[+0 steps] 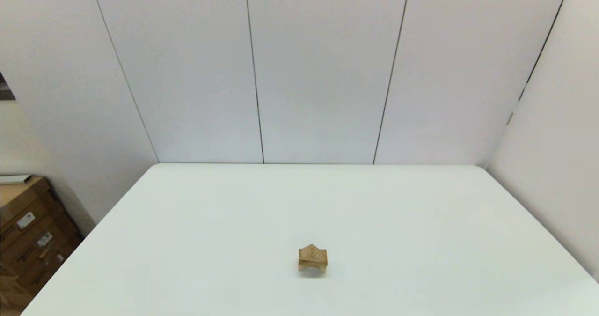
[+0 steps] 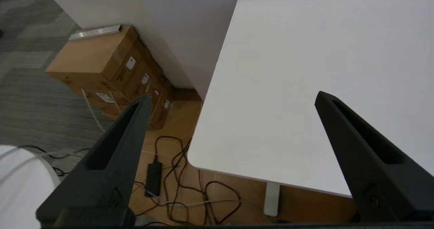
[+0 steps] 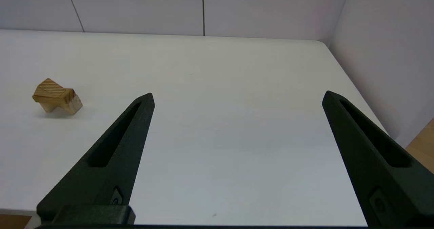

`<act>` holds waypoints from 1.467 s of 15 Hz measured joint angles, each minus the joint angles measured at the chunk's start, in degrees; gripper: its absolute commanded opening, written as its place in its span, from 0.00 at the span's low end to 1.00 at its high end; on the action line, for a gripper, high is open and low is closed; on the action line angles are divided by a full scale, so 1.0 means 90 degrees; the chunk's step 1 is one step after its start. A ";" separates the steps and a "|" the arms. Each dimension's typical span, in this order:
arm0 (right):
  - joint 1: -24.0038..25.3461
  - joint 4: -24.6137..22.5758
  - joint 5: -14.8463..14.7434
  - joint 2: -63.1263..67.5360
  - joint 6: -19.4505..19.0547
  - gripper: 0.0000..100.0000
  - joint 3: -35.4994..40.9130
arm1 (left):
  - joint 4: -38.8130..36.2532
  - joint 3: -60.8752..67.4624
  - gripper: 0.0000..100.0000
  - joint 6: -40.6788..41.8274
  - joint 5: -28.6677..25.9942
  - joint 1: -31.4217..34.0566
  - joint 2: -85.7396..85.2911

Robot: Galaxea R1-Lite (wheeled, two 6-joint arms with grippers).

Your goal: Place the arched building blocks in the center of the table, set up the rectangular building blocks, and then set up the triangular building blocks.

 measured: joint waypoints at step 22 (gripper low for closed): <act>0.0000 0.0000 0.0000 0.0000 0.0004 1.00 0.0000 | -0.4012 0.4787 1.00 -0.0248 -0.2196 0.0024 -0.2704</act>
